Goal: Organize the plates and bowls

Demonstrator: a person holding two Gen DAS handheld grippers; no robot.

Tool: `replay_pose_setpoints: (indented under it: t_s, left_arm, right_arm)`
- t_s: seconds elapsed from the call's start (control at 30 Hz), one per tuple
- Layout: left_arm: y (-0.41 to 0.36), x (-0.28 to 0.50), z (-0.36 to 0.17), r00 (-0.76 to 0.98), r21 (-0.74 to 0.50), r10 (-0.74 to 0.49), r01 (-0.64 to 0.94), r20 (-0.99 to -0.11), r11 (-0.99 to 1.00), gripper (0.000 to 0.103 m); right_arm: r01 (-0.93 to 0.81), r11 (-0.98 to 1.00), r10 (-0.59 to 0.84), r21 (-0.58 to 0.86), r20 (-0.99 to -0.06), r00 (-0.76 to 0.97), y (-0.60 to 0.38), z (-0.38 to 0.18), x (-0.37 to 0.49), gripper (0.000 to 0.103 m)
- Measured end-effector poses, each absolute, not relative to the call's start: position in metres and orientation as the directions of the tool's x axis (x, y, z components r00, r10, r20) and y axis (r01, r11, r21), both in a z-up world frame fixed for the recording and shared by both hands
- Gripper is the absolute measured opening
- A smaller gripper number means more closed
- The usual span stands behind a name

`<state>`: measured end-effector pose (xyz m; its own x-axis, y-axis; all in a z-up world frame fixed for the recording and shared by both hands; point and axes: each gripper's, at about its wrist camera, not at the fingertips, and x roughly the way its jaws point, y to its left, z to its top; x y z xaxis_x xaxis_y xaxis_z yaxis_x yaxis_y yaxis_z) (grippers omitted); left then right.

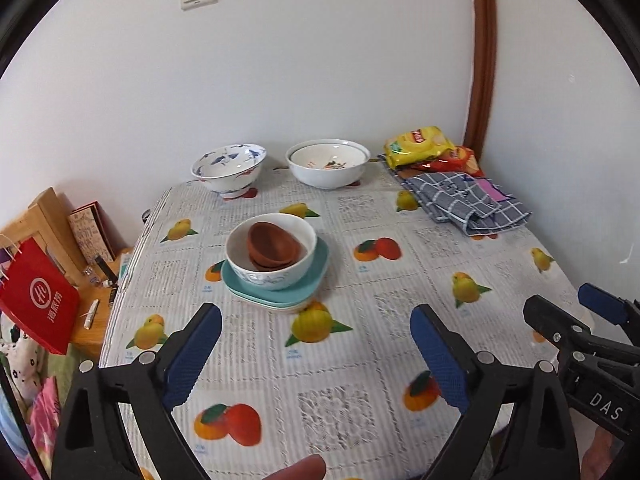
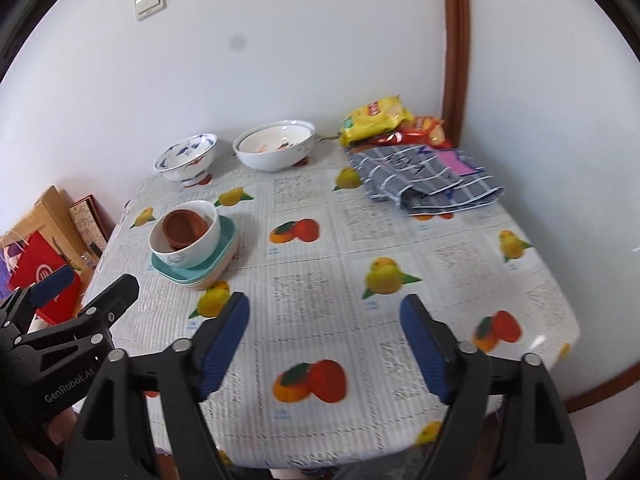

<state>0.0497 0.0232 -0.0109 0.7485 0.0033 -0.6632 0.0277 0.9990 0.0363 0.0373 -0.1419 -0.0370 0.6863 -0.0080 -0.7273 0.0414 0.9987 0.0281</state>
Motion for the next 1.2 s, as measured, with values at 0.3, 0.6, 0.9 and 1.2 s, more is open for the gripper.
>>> replay_pose_setpoints:
  t_s: [0.3,0.6,0.9,1.2]
  left_arm:
    - [0.005,0.026,0.0,0.767,0.031,-0.006,0.033,-0.641,0.999,0.098]
    - [0.005,0.018,-0.002,0.763,0.028,0.001,0.023,-0.647,0.999,0.098]
    - [0.007,0.013,0.0,0.766,0.022,-0.004,0.024,-0.643,0.999,0.098]
    - [0.008,0.01,0.0,0.761,0.013,-0.01,0.024,-0.648,1.0,0.098]
  right_arm:
    - [0.092,0.996,-0.068,-0.003,-0.705,0.706,-0.17,-0.023,0.004,0.088]
    - [0.113,0.994,-0.077,0.006,-0.702,0.708,-0.179,-0.022,-0.007,0.088]
    - [0.106,0.994,-0.074,0.004,-0.695,0.715,-0.174,-0.019,-0.013,0.088]
    - [0.105,0.994,-0.075,0.002,-0.692,0.718,-0.171,-0.019,-0.016,0.088]
